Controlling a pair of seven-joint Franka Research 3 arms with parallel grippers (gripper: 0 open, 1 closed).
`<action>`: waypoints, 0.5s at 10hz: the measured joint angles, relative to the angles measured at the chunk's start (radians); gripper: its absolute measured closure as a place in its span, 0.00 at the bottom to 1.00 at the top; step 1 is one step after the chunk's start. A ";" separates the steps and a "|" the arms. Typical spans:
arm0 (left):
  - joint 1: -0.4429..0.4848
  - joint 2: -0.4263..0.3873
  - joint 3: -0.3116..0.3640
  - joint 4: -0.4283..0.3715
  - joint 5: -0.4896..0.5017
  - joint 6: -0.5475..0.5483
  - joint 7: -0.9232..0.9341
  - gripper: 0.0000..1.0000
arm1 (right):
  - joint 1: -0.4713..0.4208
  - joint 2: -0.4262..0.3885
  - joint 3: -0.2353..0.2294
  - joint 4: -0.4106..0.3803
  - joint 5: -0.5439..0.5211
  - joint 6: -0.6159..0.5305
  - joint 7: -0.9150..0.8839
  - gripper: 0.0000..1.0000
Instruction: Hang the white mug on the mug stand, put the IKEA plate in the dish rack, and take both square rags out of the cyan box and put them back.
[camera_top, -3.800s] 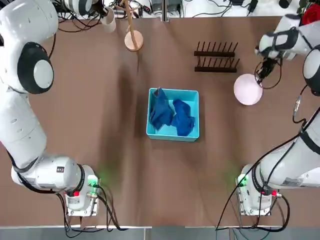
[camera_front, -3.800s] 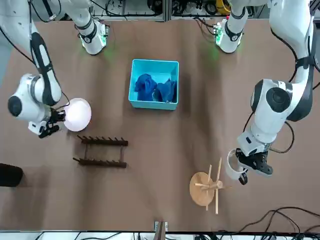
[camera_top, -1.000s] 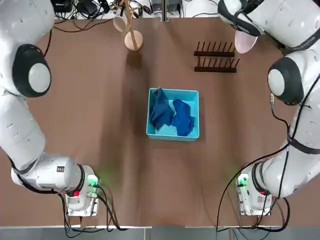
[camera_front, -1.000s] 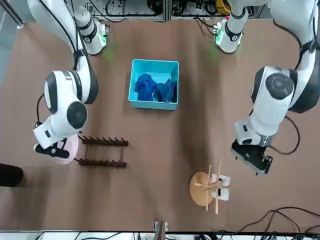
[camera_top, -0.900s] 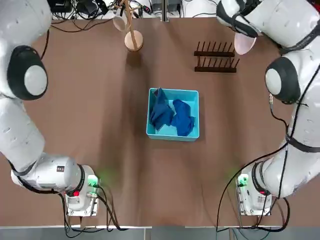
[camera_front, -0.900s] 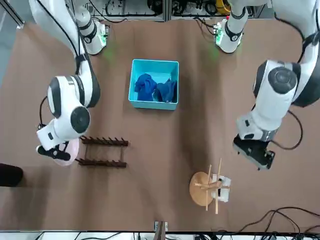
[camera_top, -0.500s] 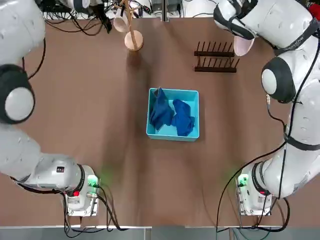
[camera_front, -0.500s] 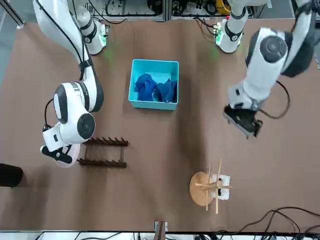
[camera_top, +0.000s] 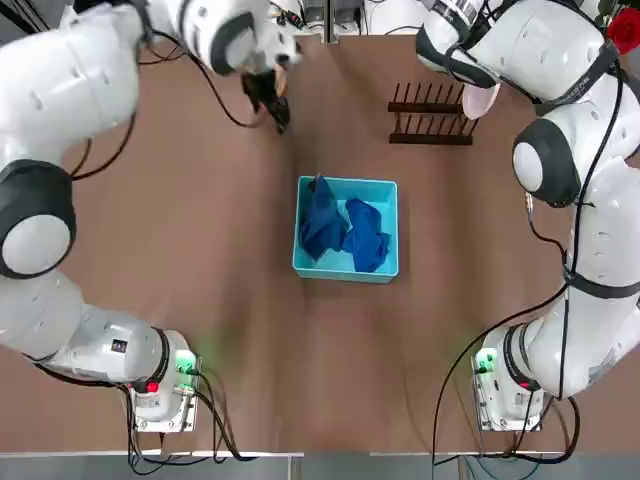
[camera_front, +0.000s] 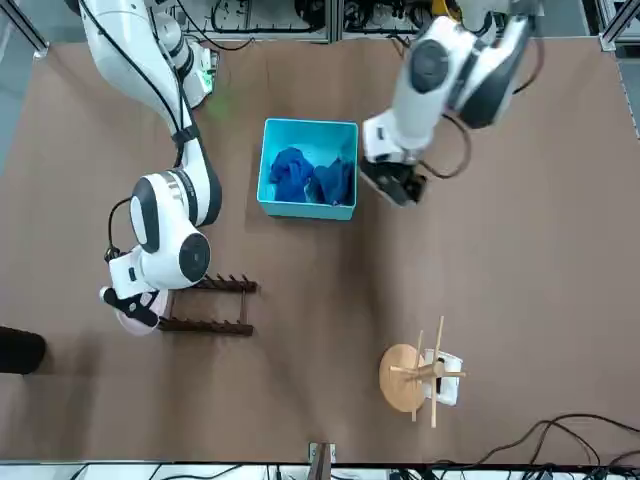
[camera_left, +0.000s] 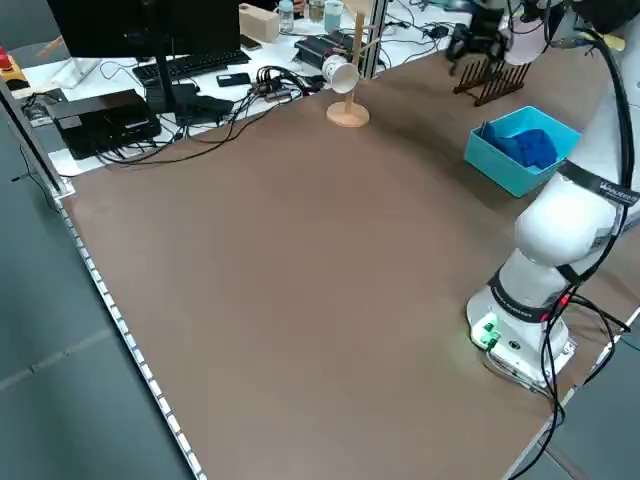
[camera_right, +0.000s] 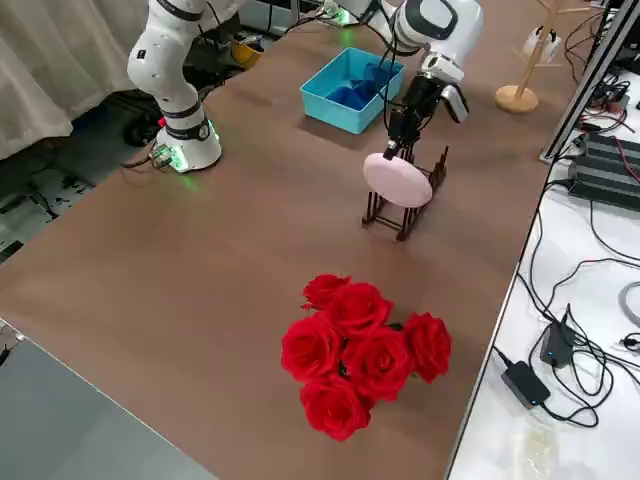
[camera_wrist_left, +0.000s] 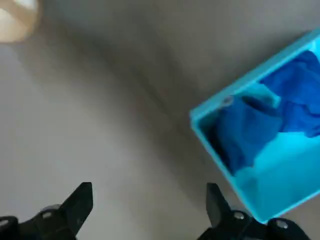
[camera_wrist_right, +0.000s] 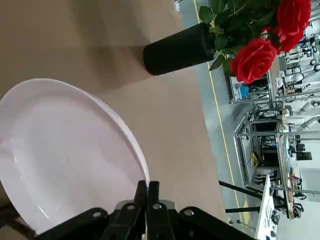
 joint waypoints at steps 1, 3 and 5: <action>-0.020 0.047 -0.043 -0.001 0.000 0.026 -0.065 0.00 | 0.000 0.003 0.000 0.000 0.000 -0.002 0.013 0.97; -0.103 0.140 -0.056 -0.002 0.050 0.122 -0.198 0.00 | 0.001 0.011 0.000 0.000 0.000 -0.004 0.036 0.97; -0.158 0.255 -0.055 0.000 0.109 0.249 -0.378 0.00 | 0.002 0.027 0.001 0.000 0.000 -0.005 0.083 0.97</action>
